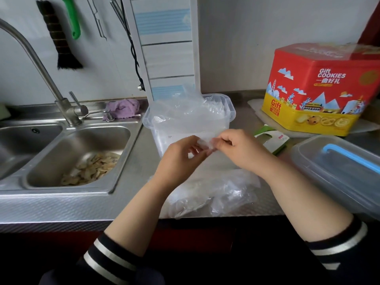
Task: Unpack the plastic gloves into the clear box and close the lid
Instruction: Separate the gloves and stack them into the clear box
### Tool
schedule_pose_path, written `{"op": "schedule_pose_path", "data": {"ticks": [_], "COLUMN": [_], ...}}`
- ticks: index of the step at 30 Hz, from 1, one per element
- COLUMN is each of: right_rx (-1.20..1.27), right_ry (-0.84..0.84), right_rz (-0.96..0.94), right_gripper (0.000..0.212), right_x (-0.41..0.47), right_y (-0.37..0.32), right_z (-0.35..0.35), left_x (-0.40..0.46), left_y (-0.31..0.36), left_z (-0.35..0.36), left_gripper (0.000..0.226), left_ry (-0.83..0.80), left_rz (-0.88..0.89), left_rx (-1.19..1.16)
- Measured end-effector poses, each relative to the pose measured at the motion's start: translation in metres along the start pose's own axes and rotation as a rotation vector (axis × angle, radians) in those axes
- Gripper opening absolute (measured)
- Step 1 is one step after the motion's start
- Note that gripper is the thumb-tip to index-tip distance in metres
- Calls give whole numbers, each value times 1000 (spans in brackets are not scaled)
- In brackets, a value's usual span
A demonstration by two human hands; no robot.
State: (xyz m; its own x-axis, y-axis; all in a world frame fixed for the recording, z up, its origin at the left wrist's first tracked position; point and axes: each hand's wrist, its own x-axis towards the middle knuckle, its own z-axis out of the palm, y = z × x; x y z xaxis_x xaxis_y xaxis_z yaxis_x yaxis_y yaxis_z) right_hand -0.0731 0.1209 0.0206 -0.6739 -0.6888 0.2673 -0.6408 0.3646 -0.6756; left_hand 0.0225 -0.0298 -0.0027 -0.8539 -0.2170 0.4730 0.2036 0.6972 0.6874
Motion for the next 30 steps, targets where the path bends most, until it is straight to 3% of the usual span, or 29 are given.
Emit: {"op": "schedule_pose_path", "data": {"ticks": [4,7,11,14,15,17,19,23,27,30], "right_rx": [113,134,125,145,147,135,159,146,40,-207], "right_ry": [3,-85,108,115,98,87,104,170,241,246], "right_rz": [34,73,31,18,18,18,38,92,168,204], "right_gripper": [50,62,19,17,16,17,19,18,10,15], "right_x": [10,12,24,38,42,52,67,96,124,133], "right_y": [-7,-9,-15,-24,-27,-31,-31,-22,-4,-1], "right_z": [-7,-15,-18,-25,-28,-33,-39,-47,-37,-28], "left_x": [19,32,42,43,42,44,50,71,108,129], "left_y": [3,7,11,15,15,16,11,-2,-22,-37], "left_z": [-7,-14,-23,-28,-28,-31,-43,-72,-85,-82], "left_gripper": [6,14,12,50,53,40,29,30,21,16], "left_ry": [28,44,32,-54,-52,-2,38,137,175,179], "left_rz": [-66,-94,-77,-134,-127,-115,-161,-207,-255,-285], "left_rx": [-54,-66,-123,-98,-37,33,-43,-192,-21,154]}}
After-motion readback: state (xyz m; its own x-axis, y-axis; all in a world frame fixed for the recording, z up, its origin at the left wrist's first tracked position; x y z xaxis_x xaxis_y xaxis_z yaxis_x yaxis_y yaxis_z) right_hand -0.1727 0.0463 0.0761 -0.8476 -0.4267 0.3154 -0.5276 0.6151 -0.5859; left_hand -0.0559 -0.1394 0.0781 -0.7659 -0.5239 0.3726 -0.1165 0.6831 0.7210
